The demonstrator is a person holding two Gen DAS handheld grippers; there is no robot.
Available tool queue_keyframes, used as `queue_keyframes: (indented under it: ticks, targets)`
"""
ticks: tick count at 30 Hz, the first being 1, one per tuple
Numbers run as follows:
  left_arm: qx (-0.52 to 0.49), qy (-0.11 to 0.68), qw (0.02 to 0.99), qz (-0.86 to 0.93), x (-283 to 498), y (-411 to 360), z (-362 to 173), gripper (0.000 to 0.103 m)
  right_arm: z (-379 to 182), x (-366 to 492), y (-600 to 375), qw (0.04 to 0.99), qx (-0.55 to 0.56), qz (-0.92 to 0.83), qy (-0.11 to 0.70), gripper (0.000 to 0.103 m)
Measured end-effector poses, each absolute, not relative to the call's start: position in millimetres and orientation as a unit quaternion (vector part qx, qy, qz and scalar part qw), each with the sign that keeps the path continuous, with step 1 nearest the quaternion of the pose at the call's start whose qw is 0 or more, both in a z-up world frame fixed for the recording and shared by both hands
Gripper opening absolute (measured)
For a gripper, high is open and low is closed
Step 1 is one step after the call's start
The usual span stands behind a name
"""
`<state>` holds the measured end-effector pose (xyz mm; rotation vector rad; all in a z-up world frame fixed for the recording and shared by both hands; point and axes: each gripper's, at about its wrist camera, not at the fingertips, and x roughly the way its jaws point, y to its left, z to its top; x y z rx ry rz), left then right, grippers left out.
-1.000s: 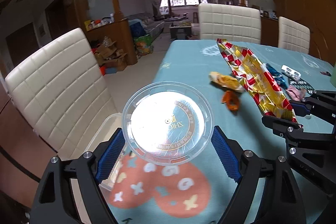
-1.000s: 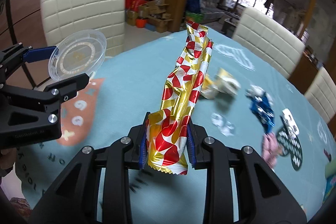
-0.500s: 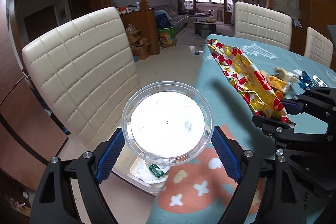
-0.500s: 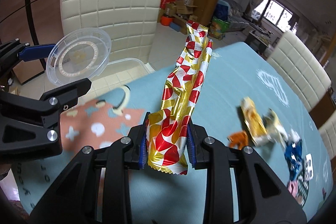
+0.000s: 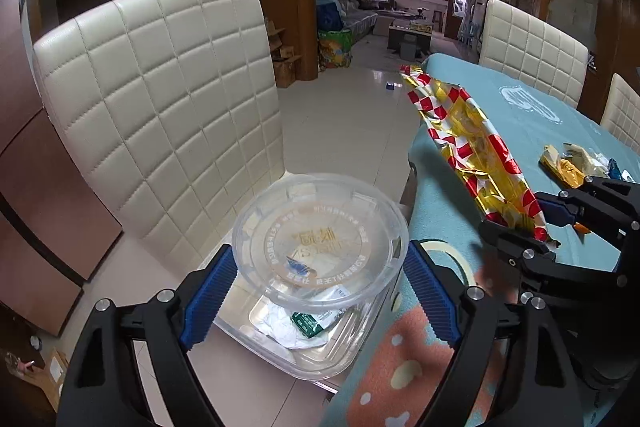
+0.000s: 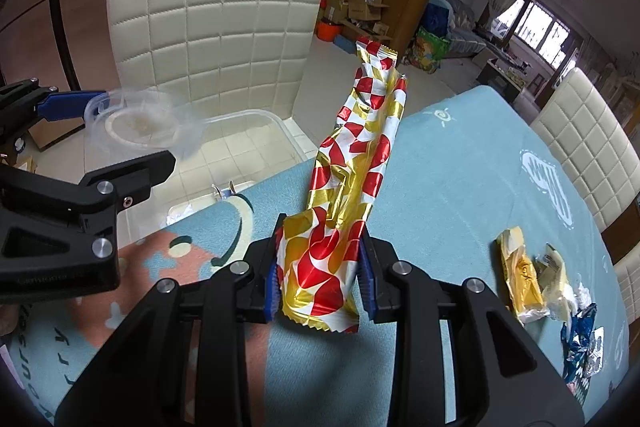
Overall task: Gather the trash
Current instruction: 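Carry the clear lid and red-gold wrapper toward the bin, then open the left gripper over the bin while the right gripper releases the red-gold wrapper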
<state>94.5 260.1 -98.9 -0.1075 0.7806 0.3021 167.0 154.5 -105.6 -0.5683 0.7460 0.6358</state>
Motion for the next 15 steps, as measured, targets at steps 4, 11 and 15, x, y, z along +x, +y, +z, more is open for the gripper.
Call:
queue_keyframes:
  ticks: [4,11,15]
  targets:
    - [-0.078,0.397,0.905,0.135,99,270,-105,0.082,-111,168,154,0.841,-0.273,0.302,0.356,0.033]
    - [-0.089,0.388,0.905,0.151,85,280,-103,0.082,-109,164,164,0.837,-0.282,0.313,0.349,0.033]
    - [-0.091,0.389,0.904,0.152,79,281,-102,0.082,-108,156,171,0.835,-0.295,0.321,0.335,0.033]
